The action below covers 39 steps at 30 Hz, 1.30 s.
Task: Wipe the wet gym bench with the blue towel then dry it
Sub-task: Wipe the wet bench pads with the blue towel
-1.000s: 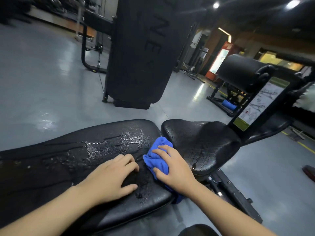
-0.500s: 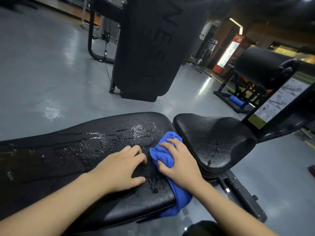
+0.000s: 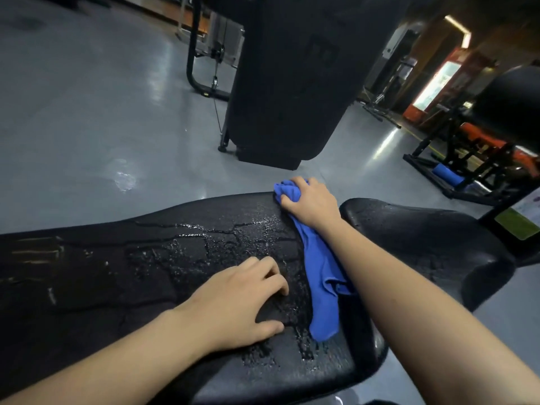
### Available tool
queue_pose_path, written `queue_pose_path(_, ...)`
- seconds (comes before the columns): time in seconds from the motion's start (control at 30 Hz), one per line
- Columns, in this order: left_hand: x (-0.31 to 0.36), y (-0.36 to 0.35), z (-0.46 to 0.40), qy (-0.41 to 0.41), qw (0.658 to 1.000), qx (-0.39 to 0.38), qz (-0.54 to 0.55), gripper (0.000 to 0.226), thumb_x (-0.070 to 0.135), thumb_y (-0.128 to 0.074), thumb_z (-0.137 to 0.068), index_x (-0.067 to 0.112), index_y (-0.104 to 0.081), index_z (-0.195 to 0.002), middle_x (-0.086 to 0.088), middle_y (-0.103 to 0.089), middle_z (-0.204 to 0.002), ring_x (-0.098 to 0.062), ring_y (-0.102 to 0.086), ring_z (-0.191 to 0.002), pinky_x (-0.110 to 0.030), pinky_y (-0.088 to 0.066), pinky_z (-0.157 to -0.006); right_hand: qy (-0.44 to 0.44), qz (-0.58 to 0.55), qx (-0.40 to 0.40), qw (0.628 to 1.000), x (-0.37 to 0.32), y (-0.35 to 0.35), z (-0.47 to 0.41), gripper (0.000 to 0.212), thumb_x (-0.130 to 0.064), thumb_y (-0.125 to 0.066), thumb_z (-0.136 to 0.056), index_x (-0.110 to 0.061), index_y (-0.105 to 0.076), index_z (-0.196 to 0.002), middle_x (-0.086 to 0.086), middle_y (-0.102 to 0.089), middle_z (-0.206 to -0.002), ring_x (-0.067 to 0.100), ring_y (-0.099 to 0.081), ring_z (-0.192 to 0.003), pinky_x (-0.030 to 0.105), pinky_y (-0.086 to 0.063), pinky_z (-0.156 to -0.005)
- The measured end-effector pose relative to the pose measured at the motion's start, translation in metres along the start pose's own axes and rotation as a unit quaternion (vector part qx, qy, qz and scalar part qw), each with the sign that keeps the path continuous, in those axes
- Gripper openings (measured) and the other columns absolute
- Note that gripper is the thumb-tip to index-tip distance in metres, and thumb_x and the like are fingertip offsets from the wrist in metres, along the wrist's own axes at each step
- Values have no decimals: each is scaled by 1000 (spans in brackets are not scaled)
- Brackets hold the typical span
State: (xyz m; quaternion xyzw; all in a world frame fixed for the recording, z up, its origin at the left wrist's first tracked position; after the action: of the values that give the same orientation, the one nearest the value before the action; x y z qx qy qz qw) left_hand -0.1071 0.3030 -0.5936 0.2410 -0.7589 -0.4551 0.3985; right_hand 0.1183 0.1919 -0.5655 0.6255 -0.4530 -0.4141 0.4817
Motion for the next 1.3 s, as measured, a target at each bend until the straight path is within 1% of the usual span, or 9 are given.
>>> queue_pose_path(0.13,-2,-1,-2,-1,1000,10,3,44,66,-54,-84,40,-45,-119,17,-37,-122,-7,-38,-110,-28,-42,-94,52,11,-14,998,-27,-12,-17,51,-61,-50,-88,-32,-56,-130,5,-57,-118,30,-54,-114,40,-44,-88)
queue_pose_path(0.37,-2,-2,-5,9,1000,7,-5,42,66,-54,-84,40,-44,-116,18,-36,-119,-6,-37,-108,-26,-39,-91,137,20,-63,988,-61,-28,-17,50,-57,-53,-88,-33,-53,-131,2,-56,-121,25,-52,-117,38,-42,-85)
queue_pose_path(0.47,-1,-1,-3,14,1000,5,-3,42,66,-53,-85,40,-44,-116,18,-35,-121,-5,-37,-108,-26,-40,-92,116,8,-75,990,-42,-21,-19,48,-55,-55,-87,-30,-53,-128,2,-57,-120,26,-53,-116,39,-45,-87)
queue_pose_path(0.6,0,-3,-1,19,1000,1,-6,42,66,-52,-85,41,-43,-118,20,-34,-121,-4,-37,-109,-26,-39,-95,47,-15,-48,998,-1,-4,-9,45,-53,-55,-87,-27,-54,-123,4,-57,-118,29,-53,-114,40,-44,-87)
queue_pose_path(0.83,0,-6,-1,25,999,-15,-19,42,67,-51,-84,43,-43,-117,21,-34,-120,-3,-38,-110,-28,-42,-95,5,-49,-20,999,39,14,36,54,-49,-60,-87,-26,-52,-135,6,-52,-129,32,-52,-117,41,-46,-92)
queue_pose_path(0.93,1,-6,-3,30,999,-17,-23,40,63,-54,-82,42,-45,-115,19,-36,-118,-6,-41,-109,-31,-45,-93,17,-54,-19,998,44,19,69,57,-49,-62,-85,-22,-54,-135,7,-51,-134,35,-50,-118,41,-43,-97)
queue_pose_path(1.0,1,-6,-6,36,999,-23,-26,38,58,-57,-81,41,-45,-112,19,-36,-116,-6,-40,-107,-32,-46,-90,36,-52,-16,998,43,24,96,67,-60,-51,-78,-20,-57,-132,6,-52,-134,34,-50,-119,40,-40,-100)
queue_pose_path(1.07,0,-6,-7,42,998,-31,-25,37,55,-60,-80,41,-45,-111,19,-36,-114,-6,-39,-107,-32,-46,-87,55,-58,-10,997,44,29,122,73,-63,-44,-74,-18,-60,-129,6,-54,-133,33,-51,-120,39,-38,-102)
queue_pose_path(1.3,-2,-10,-3,39,998,-53,-20,40,56,-61,-82,42,-46,-117,19,-36,-120,-6,-40,-114,-34,-48,-89,93,-78,-1,993,41,48,212,63,-53,-54,-78,-16,-62,-129,10,-53,-137,29,-46,-132,31,-30,-110)
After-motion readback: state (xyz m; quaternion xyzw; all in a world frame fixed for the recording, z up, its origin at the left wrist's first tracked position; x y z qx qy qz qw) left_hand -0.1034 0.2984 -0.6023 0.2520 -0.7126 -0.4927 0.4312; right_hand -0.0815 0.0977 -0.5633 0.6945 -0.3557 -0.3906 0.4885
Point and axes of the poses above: each hand's wrist, its own z-axis away from the middle knuckle, its own y-axis out of the back of the hand, x = y × z, the point moved 8 cm from there along -z, towards the middle knuckle
